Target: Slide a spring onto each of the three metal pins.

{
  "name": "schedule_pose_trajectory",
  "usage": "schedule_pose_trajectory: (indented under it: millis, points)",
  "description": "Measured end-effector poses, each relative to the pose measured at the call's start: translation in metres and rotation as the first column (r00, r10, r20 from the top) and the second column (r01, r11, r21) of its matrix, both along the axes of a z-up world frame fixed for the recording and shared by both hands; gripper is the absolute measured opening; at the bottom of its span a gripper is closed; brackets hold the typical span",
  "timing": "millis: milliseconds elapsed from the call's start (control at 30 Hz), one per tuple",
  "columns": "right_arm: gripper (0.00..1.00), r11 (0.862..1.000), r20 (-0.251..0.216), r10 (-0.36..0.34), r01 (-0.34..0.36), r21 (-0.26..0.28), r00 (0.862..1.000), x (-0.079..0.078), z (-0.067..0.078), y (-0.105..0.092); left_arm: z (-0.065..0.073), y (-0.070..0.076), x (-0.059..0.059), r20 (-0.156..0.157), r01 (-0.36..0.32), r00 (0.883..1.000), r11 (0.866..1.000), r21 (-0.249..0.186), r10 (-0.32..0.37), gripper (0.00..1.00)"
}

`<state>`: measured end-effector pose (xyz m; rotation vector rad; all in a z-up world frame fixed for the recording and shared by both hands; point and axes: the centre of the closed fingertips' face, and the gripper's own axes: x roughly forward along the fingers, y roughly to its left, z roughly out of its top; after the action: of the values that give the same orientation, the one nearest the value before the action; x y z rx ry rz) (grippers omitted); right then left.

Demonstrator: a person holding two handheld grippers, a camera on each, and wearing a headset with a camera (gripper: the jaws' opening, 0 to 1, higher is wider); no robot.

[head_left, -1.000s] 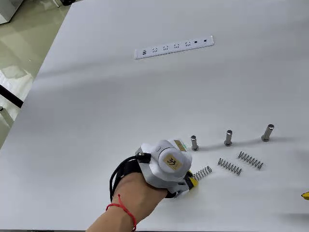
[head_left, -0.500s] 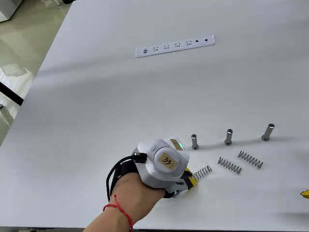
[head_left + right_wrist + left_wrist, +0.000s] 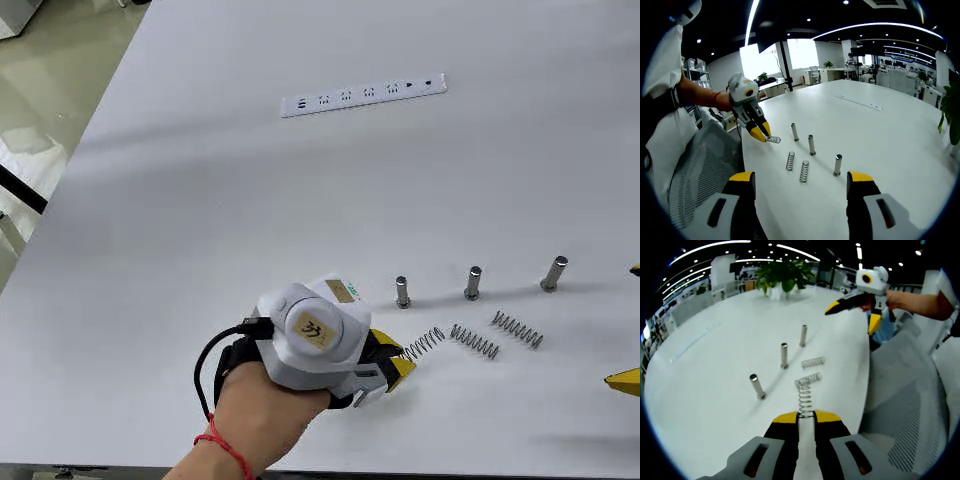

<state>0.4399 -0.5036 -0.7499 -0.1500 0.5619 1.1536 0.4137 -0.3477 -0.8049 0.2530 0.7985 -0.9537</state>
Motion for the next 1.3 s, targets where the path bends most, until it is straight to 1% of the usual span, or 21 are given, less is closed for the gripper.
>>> schedule_pose_trajectory:
  millis: [67,100,133,167,200,233,300,367,400,467,533,567,600,667,733,800,900,1033,1100,1167,1300]
  points:
    - [0.71,1.000,0.007,-0.002,0.002,0.024,1.000,0.001,0.008,0.006,0.009,-0.003,0.001,0.014,-0.011,1.000,0.999,-0.035,0.012,0.10]
    - [0.70,0.999,0.003,-0.006,0.006,0.035,1.000,0.001,0.011,0.009,0.012,-0.004,0.002,0.022,-0.015,1.000,0.999,-0.049,0.016,0.10]
    - [0.69,0.999,-0.008,-0.014,0.015,0.046,1.000,0.002,0.014,0.012,0.016,-0.006,0.003,0.032,-0.015,0.999,0.998,-0.066,0.017,0.10]
    - [0.66,0.997,-0.037,-0.031,0.034,0.071,0.999,0.001,0.019,0.017,0.023,-0.009,0.004,0.044,-0.016,0.999,0.995,-0.100,0.021,0.10]
    - [0.64,0.995,-0.030,-0.034,0.037,0.092,0.999,0.002,0.024,0.021,0.027,-0.010,0.004,0.050,-0.019,0.998,0.993,-0.115,0.025,0.10]
    - [0.62,0.991,-0.039,-0.045,0.049,0.126,0.998,0.002,0.030,0.028,0.034,-0.013,0.005,0.064,-0.019,0.998,0.990,-0.137,0.028,0.10]
    - [0.57,0.984,-0.081,-0.057,0.070,0.163,0.995,-0.001,0.037,0.038,0.043,-0.017,0.006,0.080,-0.018,0.996,0.985,-0.173,0.032,0.10]
    - [0.54,0.976,-0.085,-0.065,0.082,0.202,0.994,0.000,0.045,0.047,0.051,-0.021,0.008,0.092,-0.023,0.995,0.979,-0.205,0.043,0.10]
    - [0.52,0.967,-0.109,-0.075,0.099,0.236,0.991,-0.001,0.050,0.054,0.056,-0.025,0.009,0.105,-0.019,0.993,0.973,-0.229,0.044,0.10]
    - [0.46,0.958,-0.133,-0.080,0.114,0.264,0.988,0.000,0.055,0.060,0.062,-0.028,0.009,0.114,-0.017,0.992,0.968,-0.249,0.047,0.10]
    - [0.42,0.942,-0.160,-0.095,0.141,0.305,0.982,0.001,0.060,0.067,0.067,-0.031,0.009,0.125,-0.011,0.991,0.964,-0.266,0.046,0.10]
    - [0.39,0.931,-0.188,-0.096,0.155,0.330,0.977,0.001,0.063,0.071,0.071,-0.034,0.009,0.131,-0.010,0.990,0.959,-0.283,0.049,0.10]
    - [0.38,0.929,-0.192,-0.096,0.157,0.334,0.977,0.002,0.062,0.072,0.073,-0.035,0.009,0.132,-0.010,0.990,0.957,-0.291,0.050,0.10]
    - [0.36,0.931,-0.190,-0.091,0.152,0.332,0.978,0.001,0.061,0.077,0.078,-0.037,0.010,0.140,-0.011,0.988,0.950,-0.311,0.057,0.10]
    - [0.35,0.929,-0.208,-0.083,0.151,0.339,0.975,-0.001,0.061,0.081,0.081,-0.039,0.010,0.143,-0.010,0.988,0.945,-0.326,0.060,0.10]
    - [0.33,0.921,-0.228,-0.079,0.158,0.355,0.970,-0.003,0.063,0.084,0.084,-0.041,0.009,0.152,-0.003,0.987,0.942,-0.337,0.058,0.11]
    - [0.30,0.904,-0.263,-0.087,0.187,0.385,0.961,-0.001,0.065,0.085,0.087,-0.043,0.008,0.161,0.006,0.985,0.938,-0.348,0.054,0.11]
    - [0.28,0.895,-0.282,-0.084,0.197,0.400,0.956,0.001,0.064,0.086,0.092,-0.045,0.007,0.169,0.012,0.984,0.931,-0.366,0.054,0.11]
    - [0.26,0.891,-0.291,-0.077,0.196,0.408,0.954,0.000,0.065,0.088,0.094,-0.047,0.006,0.174,0.017,0.983,0.927,-0.374,0.052,0.11]
    - [0.25,0.883,-0.305,-0.073,0.204,0.423,0.950,0.000,0.067,0.090,0.095,-0.048,0.006,0.180,0.022,0.982,0.926,-0.377,0.050,0.11]
    - [0.22,0.883,-0.308,-0.067,0.200,0.424,0.949,-0.001,0.067,0.092,0.097,-0.049,0.006,0.186,0.029,0.982,0.924,-0.382,0.046,0.11]
